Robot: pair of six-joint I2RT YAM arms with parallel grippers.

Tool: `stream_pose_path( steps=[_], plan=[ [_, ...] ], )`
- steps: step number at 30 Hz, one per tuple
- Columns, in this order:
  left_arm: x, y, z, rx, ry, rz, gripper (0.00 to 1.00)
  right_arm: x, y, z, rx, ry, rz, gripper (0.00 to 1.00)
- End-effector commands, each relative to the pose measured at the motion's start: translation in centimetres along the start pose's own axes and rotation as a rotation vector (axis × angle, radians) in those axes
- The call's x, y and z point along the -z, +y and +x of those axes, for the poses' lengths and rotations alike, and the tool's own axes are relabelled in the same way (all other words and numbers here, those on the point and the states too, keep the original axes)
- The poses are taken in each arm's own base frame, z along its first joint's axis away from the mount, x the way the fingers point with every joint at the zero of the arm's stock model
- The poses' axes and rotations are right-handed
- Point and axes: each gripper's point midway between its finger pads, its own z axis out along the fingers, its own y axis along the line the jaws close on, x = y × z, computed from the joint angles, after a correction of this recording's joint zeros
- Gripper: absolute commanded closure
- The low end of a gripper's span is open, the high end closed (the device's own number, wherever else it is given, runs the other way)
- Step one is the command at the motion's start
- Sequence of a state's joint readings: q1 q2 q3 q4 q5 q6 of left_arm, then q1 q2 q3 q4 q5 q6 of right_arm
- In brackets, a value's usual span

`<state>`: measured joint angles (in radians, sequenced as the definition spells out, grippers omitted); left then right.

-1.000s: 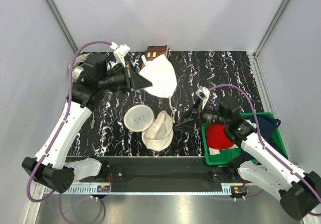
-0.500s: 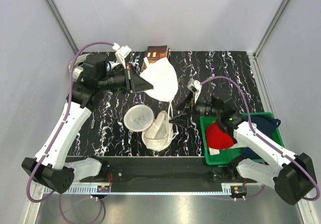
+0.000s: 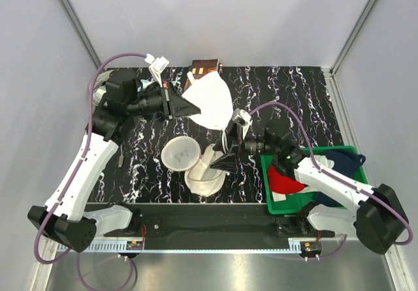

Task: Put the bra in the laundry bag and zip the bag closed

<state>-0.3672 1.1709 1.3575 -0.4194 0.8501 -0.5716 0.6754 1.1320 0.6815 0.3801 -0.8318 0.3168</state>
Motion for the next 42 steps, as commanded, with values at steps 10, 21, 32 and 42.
stream_pose_path(
  steps=[10,21,32,42],
  plan=[
    [0.7,-1.6,-2.7,-0.055,-0.074,0.034,1.00,0.2,1.6,1.1,-0.088,-0.052,0.010,0.20],
    [0.7,-0.8,-2.2,-0.053,-0.078,0.014,1.00,-0.6,4.7,0.0,-0.214,-0.088,-0.099,0.90],
    [-0.9,8.3,2.2,-0.069,-0.049,-0.315,1.00,0.7,5.8,-3.6,-0.445,-0.018,0.141,1.00],
    [-4.1,10.4,8.3,-0.024,0.056,-0.348,1.00,-0.6,2.8,-6.8,-0.462,-0.031,0.315,1.00]
  ],
)
